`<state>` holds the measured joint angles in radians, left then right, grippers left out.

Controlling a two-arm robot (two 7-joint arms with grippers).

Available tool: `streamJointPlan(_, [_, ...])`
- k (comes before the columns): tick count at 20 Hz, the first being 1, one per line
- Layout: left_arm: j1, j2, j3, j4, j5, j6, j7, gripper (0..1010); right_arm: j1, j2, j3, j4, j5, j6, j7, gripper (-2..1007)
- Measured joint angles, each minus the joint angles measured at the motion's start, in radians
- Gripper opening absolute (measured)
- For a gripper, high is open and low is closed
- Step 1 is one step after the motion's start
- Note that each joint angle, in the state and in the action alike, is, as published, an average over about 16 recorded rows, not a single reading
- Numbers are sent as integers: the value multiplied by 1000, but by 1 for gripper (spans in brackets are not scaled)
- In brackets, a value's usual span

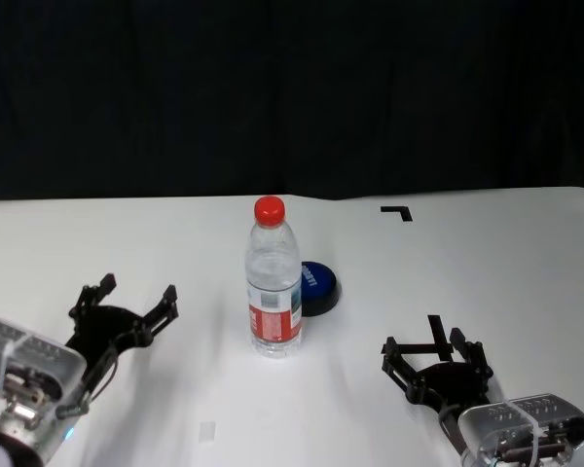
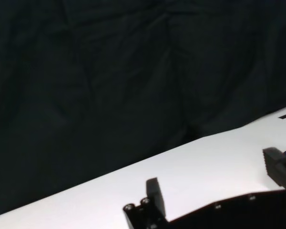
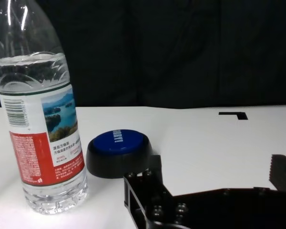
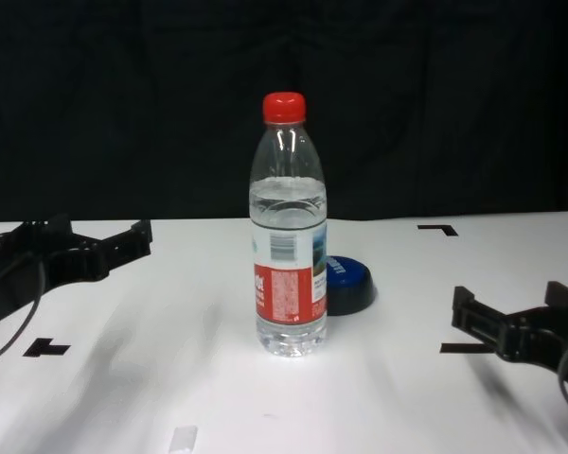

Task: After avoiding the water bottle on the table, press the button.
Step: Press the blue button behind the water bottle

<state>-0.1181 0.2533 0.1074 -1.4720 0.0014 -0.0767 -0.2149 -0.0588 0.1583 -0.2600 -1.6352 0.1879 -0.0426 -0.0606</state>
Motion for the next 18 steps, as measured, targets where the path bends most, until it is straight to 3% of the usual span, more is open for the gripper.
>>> streamJointPlan(18, [-79, 20, 54, 72, -5, -31, -43, 1009, 0, 0, 0, 0, 0, 0, 0, 1002])
